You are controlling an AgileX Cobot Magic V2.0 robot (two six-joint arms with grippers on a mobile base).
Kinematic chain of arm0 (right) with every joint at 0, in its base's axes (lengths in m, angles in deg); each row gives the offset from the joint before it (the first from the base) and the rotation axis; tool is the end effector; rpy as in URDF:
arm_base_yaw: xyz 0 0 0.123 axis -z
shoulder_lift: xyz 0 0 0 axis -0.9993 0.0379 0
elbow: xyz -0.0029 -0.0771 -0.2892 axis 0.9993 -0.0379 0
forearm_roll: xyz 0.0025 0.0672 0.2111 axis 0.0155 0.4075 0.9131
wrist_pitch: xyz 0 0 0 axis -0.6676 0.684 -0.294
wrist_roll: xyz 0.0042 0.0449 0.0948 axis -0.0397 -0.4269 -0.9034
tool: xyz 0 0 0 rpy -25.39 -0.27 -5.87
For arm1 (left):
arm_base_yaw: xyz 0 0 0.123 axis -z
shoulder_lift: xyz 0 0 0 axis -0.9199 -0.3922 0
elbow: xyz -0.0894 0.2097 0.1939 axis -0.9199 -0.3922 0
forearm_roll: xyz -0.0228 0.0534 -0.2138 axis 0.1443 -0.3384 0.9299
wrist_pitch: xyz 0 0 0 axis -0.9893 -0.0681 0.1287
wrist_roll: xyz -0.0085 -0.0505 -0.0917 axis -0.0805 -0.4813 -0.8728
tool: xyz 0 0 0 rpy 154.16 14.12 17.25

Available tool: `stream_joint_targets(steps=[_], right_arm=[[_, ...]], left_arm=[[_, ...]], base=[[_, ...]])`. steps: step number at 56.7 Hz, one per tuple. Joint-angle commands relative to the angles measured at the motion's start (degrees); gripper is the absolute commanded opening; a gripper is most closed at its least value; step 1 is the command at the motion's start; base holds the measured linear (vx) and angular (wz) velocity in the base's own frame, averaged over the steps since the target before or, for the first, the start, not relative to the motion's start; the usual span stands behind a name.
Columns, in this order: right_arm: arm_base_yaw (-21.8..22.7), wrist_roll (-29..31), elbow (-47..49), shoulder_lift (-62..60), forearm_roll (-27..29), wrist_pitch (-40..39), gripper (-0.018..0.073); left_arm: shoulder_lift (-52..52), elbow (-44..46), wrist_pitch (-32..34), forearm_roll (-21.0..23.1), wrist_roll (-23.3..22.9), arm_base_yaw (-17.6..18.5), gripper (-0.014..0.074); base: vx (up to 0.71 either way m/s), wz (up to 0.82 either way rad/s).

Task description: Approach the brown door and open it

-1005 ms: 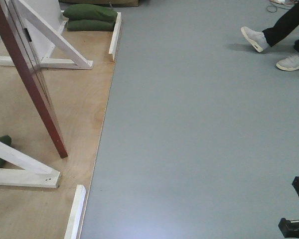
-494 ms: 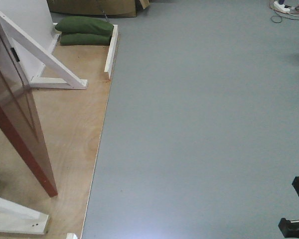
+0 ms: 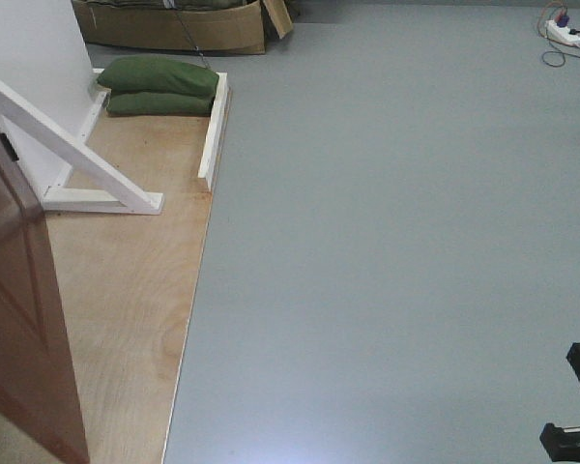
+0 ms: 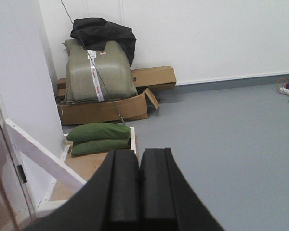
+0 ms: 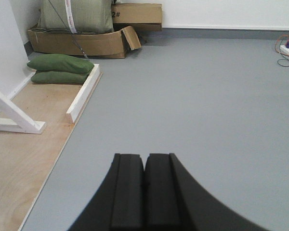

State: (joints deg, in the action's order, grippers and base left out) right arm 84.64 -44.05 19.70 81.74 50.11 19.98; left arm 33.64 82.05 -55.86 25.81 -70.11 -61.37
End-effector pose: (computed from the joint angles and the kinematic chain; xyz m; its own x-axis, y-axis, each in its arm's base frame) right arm 0.0204 0.0039 0.1651 -0.3074 -0.0101 -0.9515 -0.0780 0.9968 0.0146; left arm 0.0253 -0.0038 0.1929 -0.0532 0.0035 -0.9986 0.1080 0.9941 -0.0023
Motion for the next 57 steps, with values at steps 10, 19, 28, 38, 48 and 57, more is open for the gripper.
stream_joint_targets(steps=[10, 19, 28, 38, 48, 57], right_arm=[[0.1, 0.5, -0.2, -0.3, -0.2, -4.4, 0.0000], [0.1, 0.5, -0.2, -0.3, -0.2, -4.8, 0.0000], [0.1, 0.5, -0.2, -0.3, -0.2, -4.8, 0.0000], [0.1, 0.5, -0.2, -0.3, -0.2, -4.8, 0.0000], [0.1, 0.5, -0.2, -0.3, -0.4, -4.9, 0.0000], [0.1, 0.5, -0.2, -0.3, -0.4, -4.8, 0.0000]], left_arm=[[0.7, 1.0, 4.5, 0.7, -0.4, 0.0, -0.0003], [0.7, 1.0, 4.5, 0.7, -0.4, 0.0, -0.0003], [0.7, 1.0, 4.5, 0.7, -0.4, 0.0, -0.0003], [0.7, 1.0, 4.5, 0.7, -0.4, 0.0, -0.0003], [0.7, 1.0, 4.5, 0.7, -0.4, 0.0, -0.0003], [0.7, 1.0, 4.5, 0.7, -0.4, 0.0, -0.0003]], base=[[0.39, 0.04], [0.34, 0.04], [0.27, 0.01], [0.14, -0.01], [0.06, -0.01], [0.03, 0.00]])
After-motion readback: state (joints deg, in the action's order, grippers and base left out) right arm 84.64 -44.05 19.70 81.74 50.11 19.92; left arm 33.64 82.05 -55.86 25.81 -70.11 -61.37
